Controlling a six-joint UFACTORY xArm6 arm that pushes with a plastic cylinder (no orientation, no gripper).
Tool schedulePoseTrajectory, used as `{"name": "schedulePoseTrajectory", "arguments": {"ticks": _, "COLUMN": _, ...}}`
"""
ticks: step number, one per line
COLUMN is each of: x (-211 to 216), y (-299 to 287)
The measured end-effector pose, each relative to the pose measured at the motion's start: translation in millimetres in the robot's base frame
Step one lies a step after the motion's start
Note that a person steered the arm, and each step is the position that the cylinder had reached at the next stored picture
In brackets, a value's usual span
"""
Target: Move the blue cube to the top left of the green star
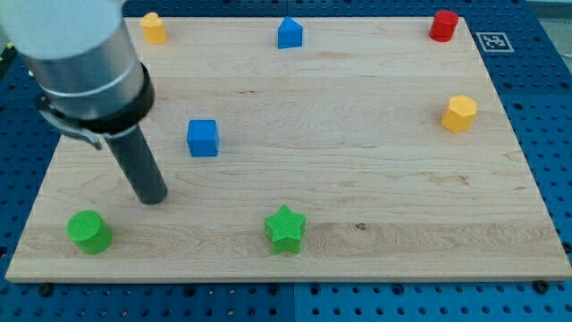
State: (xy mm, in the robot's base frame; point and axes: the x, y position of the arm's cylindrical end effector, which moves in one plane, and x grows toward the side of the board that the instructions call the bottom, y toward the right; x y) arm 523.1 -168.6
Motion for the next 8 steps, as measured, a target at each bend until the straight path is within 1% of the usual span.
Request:
{"name": "schedulePoseTrajectory", "arguments": {"ticks": 1, "x": -28.5, "y": -13.6}}
{"name": "schedulePoseTrajectory", "arguments": {"ticks": 2, "x": -61.5, "y": -14.6}}
{"name": "schedulePoseTrajectory", "arguments": {"ticks": 4, "x": -68.2, "y": -8.8}}
{"name": "schedulePoseTrajectory", "arguments": {"ticks": 6, "x": -76.2, "y": 41.6}}
{"name": "schedulePoseTrajectory", "arguments": {"ticks": 8, "x": -76.2, "y": 71.4}}
